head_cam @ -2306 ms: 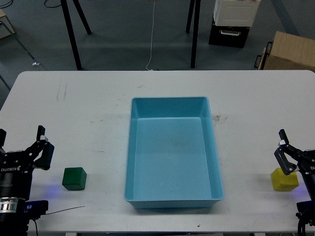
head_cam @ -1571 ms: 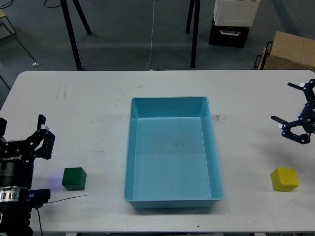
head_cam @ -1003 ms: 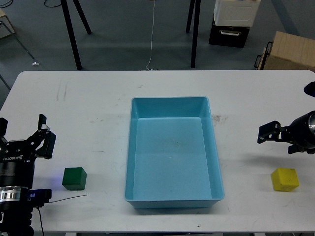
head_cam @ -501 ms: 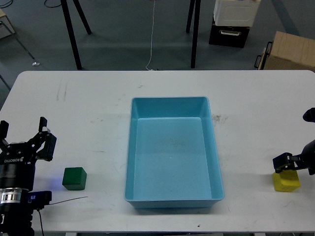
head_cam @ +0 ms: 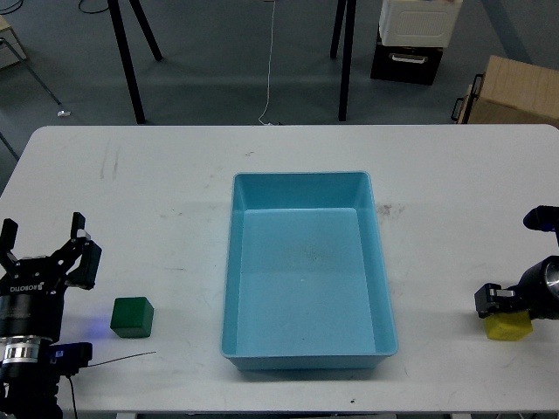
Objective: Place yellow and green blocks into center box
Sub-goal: 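Lower the right gripper onto the yellow cube and close it, then carry the yellow cube into the blue tray and release it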
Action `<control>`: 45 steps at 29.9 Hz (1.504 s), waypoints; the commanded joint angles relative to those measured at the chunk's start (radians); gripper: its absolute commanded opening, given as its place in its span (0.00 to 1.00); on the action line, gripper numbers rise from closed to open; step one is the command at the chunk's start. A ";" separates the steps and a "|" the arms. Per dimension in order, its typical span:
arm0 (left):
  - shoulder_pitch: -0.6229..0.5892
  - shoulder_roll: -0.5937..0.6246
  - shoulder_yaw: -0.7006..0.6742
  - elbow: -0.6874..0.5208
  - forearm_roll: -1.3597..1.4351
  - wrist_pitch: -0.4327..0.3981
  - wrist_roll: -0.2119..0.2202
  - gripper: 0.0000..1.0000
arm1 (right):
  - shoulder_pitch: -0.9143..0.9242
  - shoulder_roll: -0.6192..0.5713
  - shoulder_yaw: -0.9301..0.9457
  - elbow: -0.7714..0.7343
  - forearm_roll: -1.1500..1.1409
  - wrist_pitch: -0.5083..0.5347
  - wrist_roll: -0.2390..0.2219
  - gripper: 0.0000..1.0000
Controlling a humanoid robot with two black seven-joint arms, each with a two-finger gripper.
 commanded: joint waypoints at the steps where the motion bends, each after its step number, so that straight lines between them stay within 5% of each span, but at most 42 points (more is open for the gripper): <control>1: 0.000 0.000 0.000 0.000 0.000 0.000 0.000 1.00 | 0.006 -0.002 0.006 0.015 0.002 -0.007 -0.001 0.00; 9: 0.002 0.000 0.000 0.000 0.000 0.000 0.000 1.00 | 0.229 0.021 0.104 0.052 0.236 -0.014 -0.003 0.00; 16: -0.006 -0.009 0.028 0.000 0.000 0.000 -0.002 1.00 | 0.478 0.401 0.020 -0.031 0.514 -0.028 0.002 0.00; 21: -0.001 -0.011 0.026 0.000 0.000 0.000 -0.002 1.00 | 0.408 0.648 -0.006 -0.169 0.515 -0.056 0.002 0.01; 26: 0.002 -0.009 0.025 0.000 0.000 0.000 -0.002 1.00 | 0.330 0.758 -0.031 -0.244 0.514 -0.070 0.002 0.05; 32: 0.002 -0.012 0.029 0.000 0.000 0.000 -0.002 1.00 | 0.305 0.786 -0.032 -0.263 0.522 -0.094 0.002 0.47; 34: 0.000 -0.012 0.029 0.000 0.000 0.000 -0.002 1.00 | 0.305 0.782 -0.032 -0.264 0.522 -0.094 0.000 1.00; 45: -0.004 -0.011 0.031 0.000 0.001 0.000 0.000 1.00 | 0.328 0.632 0.068 -0.318 0.577 -0.076 -0.001 1.00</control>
